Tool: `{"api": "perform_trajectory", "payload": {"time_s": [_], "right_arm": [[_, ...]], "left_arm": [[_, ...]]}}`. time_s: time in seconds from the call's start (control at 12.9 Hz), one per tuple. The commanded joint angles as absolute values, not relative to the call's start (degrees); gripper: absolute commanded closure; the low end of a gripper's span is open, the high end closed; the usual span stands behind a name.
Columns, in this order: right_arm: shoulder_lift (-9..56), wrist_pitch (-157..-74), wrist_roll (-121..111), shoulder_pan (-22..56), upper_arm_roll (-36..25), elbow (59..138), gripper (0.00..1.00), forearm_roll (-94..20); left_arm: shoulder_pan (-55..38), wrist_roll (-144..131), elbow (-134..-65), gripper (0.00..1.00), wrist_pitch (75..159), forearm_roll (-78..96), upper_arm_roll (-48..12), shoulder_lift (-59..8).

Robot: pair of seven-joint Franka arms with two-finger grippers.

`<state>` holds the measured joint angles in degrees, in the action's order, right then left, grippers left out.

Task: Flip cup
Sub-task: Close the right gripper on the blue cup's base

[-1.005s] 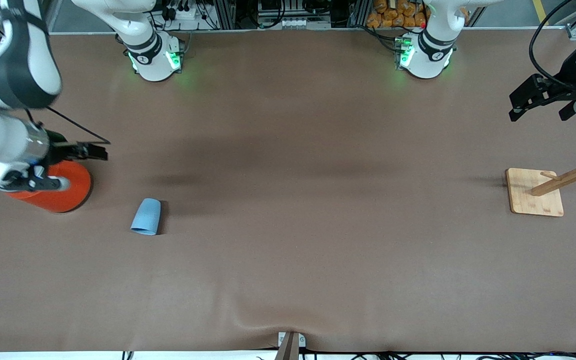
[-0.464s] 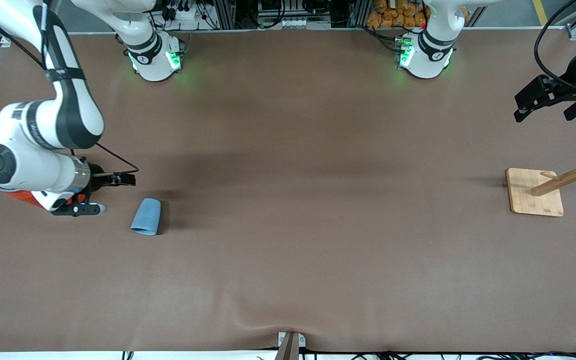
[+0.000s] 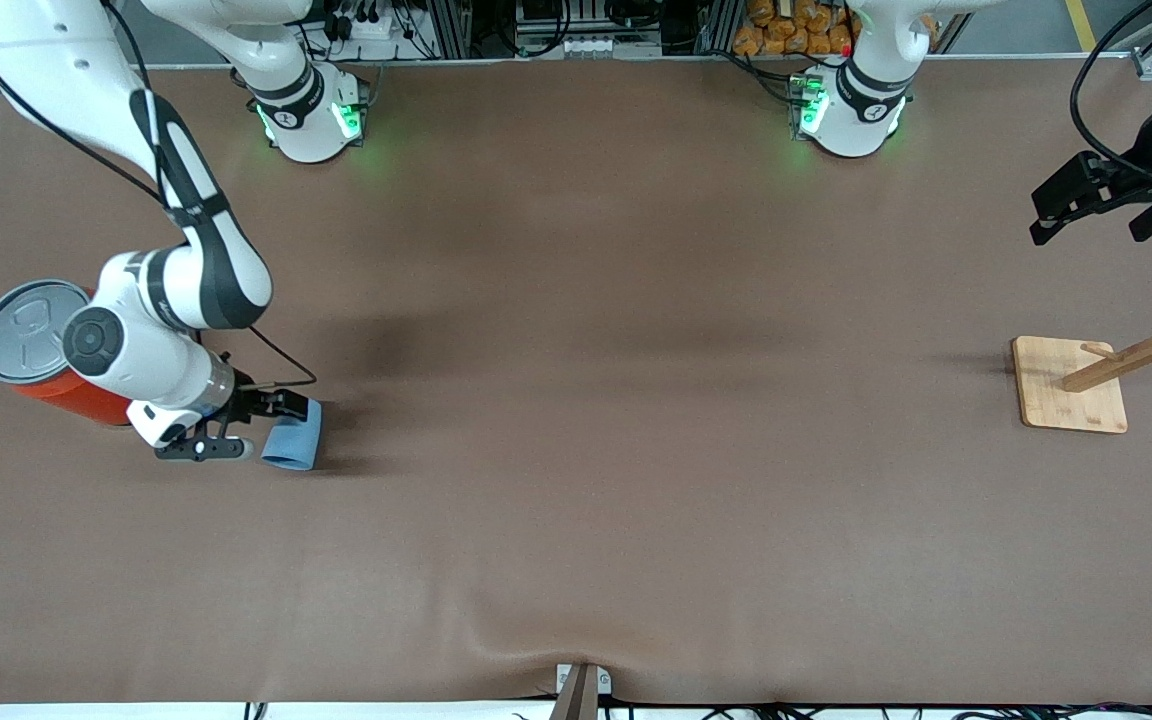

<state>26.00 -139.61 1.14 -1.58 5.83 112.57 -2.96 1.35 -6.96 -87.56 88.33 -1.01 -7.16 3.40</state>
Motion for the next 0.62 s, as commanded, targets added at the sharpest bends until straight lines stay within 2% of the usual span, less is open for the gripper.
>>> {"api": "perform_trajectory", "payload": {"time_s": [0.0, 0.31, 0.54], "right_arm": [[28.12, -144.21, -1.48, -1.58, 5.71, 112.24, 0.0, -1.59], [31.28, -149.23, -5.27, -3.34, 5.63, 112.41, 0.0, 0.0], [31.64, -149.5, -5.45, -3.78, 5.71, 114.08, 0.0, 0.0]], "left_arm": [[1.93, -6.86, -87.1, 0.0, 87.54, 0.0, -7.56, 3.52], [2.11, -6.77, -87.1, 0.0, 87.54, 0.0, -7.47, 3.69], [2.11, -6.77, -87.36, 0.0, 86.84, 0.0, -7.47, 3.87]]}}
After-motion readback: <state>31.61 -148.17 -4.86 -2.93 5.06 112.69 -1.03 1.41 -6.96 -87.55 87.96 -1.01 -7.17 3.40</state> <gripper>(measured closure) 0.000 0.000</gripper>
